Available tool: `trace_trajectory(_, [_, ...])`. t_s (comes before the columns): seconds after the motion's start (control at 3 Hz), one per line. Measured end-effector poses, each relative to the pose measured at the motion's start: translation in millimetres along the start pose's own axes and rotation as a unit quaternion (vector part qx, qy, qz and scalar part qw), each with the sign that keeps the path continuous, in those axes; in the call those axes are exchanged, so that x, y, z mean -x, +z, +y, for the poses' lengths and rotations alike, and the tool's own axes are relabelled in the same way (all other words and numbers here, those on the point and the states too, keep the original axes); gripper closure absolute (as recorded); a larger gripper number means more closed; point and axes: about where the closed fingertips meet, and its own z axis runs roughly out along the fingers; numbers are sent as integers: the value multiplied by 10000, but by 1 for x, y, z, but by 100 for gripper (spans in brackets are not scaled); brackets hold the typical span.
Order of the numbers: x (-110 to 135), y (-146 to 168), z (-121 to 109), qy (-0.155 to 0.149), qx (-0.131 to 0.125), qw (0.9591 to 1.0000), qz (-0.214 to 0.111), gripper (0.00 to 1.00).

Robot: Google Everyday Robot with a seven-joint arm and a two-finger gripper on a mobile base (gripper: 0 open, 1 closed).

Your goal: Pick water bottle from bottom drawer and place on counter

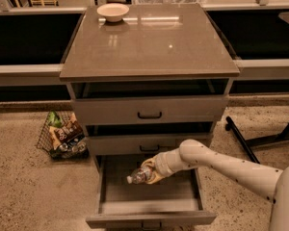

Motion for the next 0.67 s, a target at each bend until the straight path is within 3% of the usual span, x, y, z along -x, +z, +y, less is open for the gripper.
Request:
trace_trajectory(0.33, [45,-23,-22,-426,337,9980,318,100])
trace_trajectory(0.67, [56,-40,-39,-488,259,9975,438,100])
